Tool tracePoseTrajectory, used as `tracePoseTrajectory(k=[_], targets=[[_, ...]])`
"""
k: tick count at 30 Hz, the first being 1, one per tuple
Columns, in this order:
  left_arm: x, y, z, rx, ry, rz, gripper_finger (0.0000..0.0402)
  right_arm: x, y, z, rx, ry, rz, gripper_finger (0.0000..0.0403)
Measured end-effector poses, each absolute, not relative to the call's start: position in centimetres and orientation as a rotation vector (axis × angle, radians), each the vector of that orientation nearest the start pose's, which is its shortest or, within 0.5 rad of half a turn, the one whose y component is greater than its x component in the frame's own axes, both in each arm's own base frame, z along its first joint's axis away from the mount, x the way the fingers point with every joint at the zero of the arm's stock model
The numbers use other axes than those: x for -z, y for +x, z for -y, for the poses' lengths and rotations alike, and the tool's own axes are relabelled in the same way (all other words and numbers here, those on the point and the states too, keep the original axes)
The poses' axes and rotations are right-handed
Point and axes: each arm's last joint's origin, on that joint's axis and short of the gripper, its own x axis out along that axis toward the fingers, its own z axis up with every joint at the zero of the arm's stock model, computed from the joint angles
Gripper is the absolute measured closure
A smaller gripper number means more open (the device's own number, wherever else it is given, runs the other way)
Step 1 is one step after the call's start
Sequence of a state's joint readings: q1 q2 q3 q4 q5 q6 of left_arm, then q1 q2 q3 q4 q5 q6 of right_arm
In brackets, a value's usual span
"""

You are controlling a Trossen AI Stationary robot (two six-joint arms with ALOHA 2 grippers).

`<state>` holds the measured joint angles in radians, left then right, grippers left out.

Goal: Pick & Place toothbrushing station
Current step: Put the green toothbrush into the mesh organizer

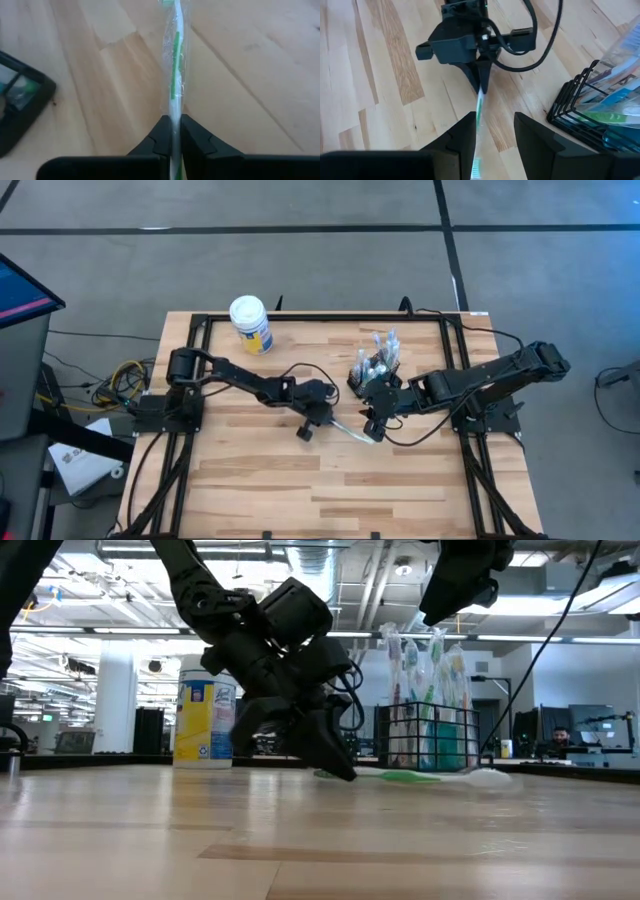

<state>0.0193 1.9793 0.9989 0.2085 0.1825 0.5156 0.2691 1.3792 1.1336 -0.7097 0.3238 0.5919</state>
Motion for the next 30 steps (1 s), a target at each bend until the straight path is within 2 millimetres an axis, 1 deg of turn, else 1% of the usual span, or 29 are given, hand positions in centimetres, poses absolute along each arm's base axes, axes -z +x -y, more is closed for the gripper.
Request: tracePoseTrajectory(k=[6,12,16,21,25,30], targets=[[-10.9,38.0,-0.1,0.359,0.398,-0.701,0.0391,-28.4,26.9,-6.5,0.315,0.271,-0.859,0.0278],[-11.8,38.0,0.0,0.384,0.349,-0.671,0.0391,-28.4,26.9,-6.5,0.315,0.271,-0.859,0.0278],[-13.6,37.9,0.2,0.367,0.331,-0.616,0.0391,-28.4,27.0,-6.5,0.308,0.260,-0.858,0.0278],[-16.0,36.9,0.3,0.351,0.312,-0.559,0.0391,-28.4,27.0,-6.5,0.307,0.255,-0.854,0.0278],[-17.7,35.5,0.1,0.323,0.278,-0.506,0.0391,-28.4,27.0,-6.4,0.317,0.249,-0.848,0.0278],[-19.7,33.5,-0.7,0.241,0.250,-0.462,0.0391,-28.5,27.1,-6.4,0.315,0.244,-0.843,0.0278]])
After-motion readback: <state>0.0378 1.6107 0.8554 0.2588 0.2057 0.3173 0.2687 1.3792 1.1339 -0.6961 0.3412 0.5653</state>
